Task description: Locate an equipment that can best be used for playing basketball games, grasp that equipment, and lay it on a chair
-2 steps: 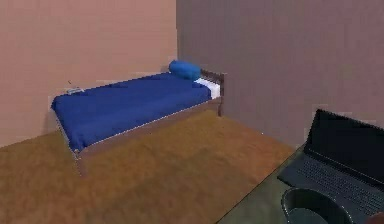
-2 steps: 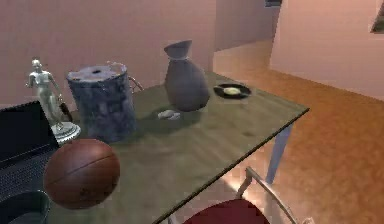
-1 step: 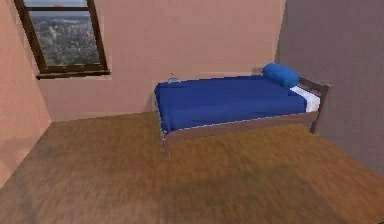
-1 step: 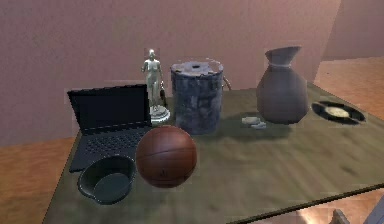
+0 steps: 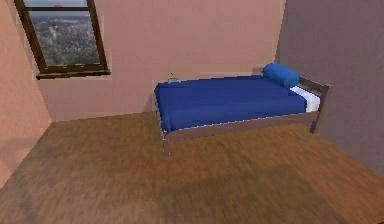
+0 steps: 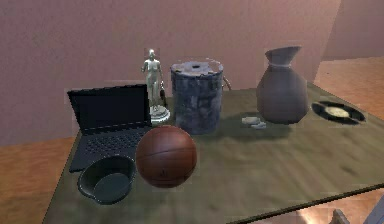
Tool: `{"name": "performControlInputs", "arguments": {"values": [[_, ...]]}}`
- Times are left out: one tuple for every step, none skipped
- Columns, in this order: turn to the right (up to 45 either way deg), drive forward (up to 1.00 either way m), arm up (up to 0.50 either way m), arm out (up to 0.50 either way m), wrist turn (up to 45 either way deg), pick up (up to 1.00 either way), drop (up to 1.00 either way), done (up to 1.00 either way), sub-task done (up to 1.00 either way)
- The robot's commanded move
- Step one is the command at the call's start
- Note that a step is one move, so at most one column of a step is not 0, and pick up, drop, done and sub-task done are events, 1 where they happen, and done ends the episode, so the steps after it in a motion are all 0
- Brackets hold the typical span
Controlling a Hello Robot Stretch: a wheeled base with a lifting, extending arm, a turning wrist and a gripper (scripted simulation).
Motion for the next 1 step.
{"name": "performControlInputs", "arguments": {"values": [[0.0,0.0,0.38,0.0,0.0,0.0,0.0,0.0,0.0]]}}
